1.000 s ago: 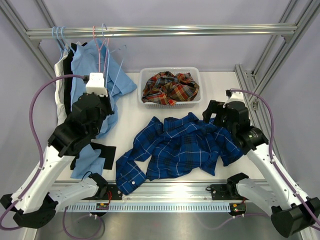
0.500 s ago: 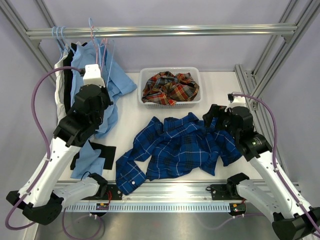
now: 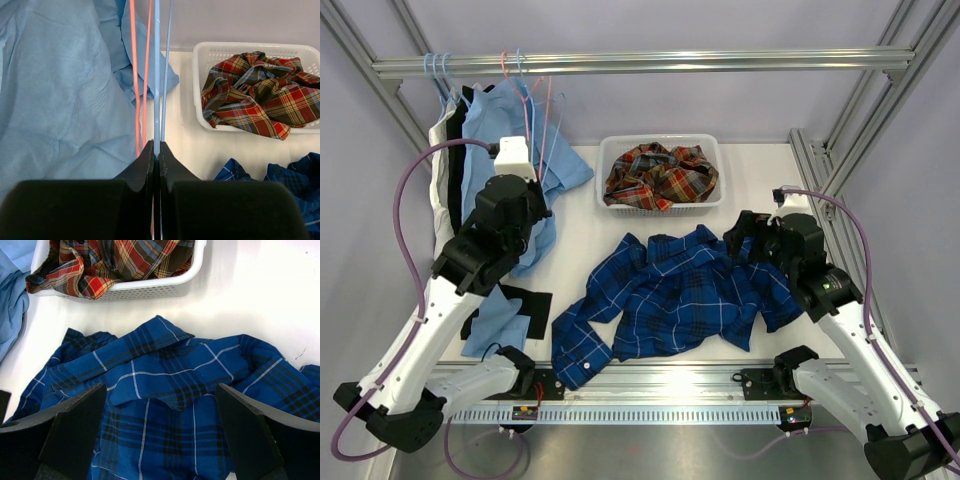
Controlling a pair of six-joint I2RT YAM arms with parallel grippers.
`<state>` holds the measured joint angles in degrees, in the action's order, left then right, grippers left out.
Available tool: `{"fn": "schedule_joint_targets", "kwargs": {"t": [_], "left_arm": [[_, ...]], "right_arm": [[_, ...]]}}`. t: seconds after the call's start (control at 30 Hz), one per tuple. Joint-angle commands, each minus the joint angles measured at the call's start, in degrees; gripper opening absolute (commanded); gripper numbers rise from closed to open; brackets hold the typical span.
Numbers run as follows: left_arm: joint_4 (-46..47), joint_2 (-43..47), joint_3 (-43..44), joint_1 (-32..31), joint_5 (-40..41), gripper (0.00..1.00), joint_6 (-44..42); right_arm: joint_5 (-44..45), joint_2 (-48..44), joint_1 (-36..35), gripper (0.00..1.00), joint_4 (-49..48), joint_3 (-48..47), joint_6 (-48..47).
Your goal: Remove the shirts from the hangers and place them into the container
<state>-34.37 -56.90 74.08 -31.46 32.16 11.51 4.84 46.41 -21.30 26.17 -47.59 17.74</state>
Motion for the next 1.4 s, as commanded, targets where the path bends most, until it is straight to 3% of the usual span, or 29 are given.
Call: {"fn": "schedule_joint_targets", "kwargs": {"t": [0.0,0.33,0.37,0.4,0.43,0.53,0.57,0.67,0.8,0.97,1.07,1.2,1.37], "left_arm": [[-1.4,-1.6,1.0,1.0,1.3,0.00,4.0],[-4.8,-2.4,-1.2,2.7,-0.1,0.00,11.8],[-5.3,-2.2,-1.1,2.7,-0.7,0.05,12.7],[-5.6,-2.1,-1.0,2.7,-1.1,0.12,12.6],[-5.8,-1.3,-1.0,2.7,-1.6,0.28,12.5],[-5.7,0.6,0.1,2.7,-3.5,0.58,11.2],[-6.1,1.5,0.5,2.7,-4.1,0.77,9.9],[-7.9,3.0,3.3,2.7,-6.4,0.99,7.0],[-9.1,5.1,5.3,2.7,-15.0,0.99,1.7],[-11.3,6.1,4.2,2.6,-39.7,0.99,-4.8],[-9.1,6.5,0.5,2.5,-48.7,0.99,-4.0],[-4.2,5.7,-7.7,-1.0,-49.5,0.99,-2.2],[3.9,3.7,-16.5,-2.7,-41.1,0.99,-1.2]], "right_arm": [[-1.6,-0.1,0.3,0.99,-1.9,0.0,-0.7],[-2.6,3.4,0.2,1.00,0.4,-0.8,-0.7],[-2.1,3.7,0.2,1.00,1.0,-1.1,0.2],[-0.6,4.0,0.2,0.99,1.3,-1.2,0.6],[0.4,4.9,0.3,0.99,2.2,-1.4,1.2],[4.8,7.2,0.3,0.99,4.4,-2.1,3.5],[5.8,8.0,0.3,0.99,4.9,-2.5,4.9],[9.0,10.4,0.3,0.99,6.3,-2.9,7.6],[13.0,14.7,0.4,1.00,8.9,-3.6,12.0],[13.9,21.1,1.0,0.99,10.9,-3.7,16.5],[12.0,24.6,1.9,1.00,9.9,-3.8,17.3],[8.7,29.3,2.5,1.00,6.7,-4.3,17.9],[4.8,38.4,2.4,0.99,3.6,-7.3,19.9]]}}
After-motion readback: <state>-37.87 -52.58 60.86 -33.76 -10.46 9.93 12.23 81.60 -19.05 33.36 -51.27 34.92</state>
